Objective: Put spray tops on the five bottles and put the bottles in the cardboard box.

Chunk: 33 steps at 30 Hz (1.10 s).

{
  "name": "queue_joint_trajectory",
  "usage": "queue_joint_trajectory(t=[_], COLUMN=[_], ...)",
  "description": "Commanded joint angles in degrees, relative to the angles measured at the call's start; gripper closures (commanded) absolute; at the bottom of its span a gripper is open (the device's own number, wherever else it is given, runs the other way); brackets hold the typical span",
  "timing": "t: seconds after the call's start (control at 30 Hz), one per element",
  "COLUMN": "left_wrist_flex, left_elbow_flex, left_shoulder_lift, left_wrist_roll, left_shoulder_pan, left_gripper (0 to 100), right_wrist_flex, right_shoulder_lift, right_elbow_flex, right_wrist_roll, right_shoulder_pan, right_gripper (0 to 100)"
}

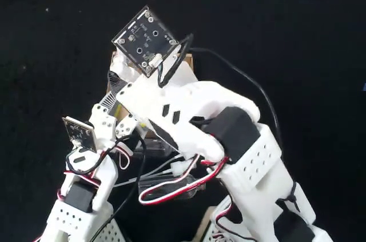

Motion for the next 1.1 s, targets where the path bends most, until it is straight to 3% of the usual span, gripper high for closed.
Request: queue_joint_trajectory(t=[0.0, 0.2, 0.4, 0.63, 0.83, 1.07], left_wrist_flex=[0.18, 0.18, 0.18, 0.18, 0.18, 0.18], left_elbow_flex=[0.92, 0.92, 0.92, 0.92, 0.92, 0.92], left_shoulder_lift=[-0.97, -0.97, -0.97, -0.97, -0.97, -0.97], left_wrist_roll=[-0.26, -0.26, -0.26, -0.18, -0.26, -0.09], left_shoulder_pan=[0.04, 0.04, 0.04, 0.04, 0.04, 0.31], left_gripper=[97, 97, 97, 97, 97, 97], right_wrist_flex=[-1.85, -1.32, -1.41, -3.16, -8.88, -8.97], right_shoulder_lift=[1.98, 1.71, -0.57, -1.19, -0.48, -3.38], right_elbow_flex=[-4.09, -5.32, -5.14, -2.59, 2.24, 2.59], right_wrist_roll=[-0.35, -0.44, -0.79, -6.24, -6.15, -0.35], right_shoulder_pan=[4.31, 5.36, 2.64, -2.64, -0.62, 5.19], right_gripper=[93.7, 93.8, 94.1, 93.9, 93.9, 93.9])
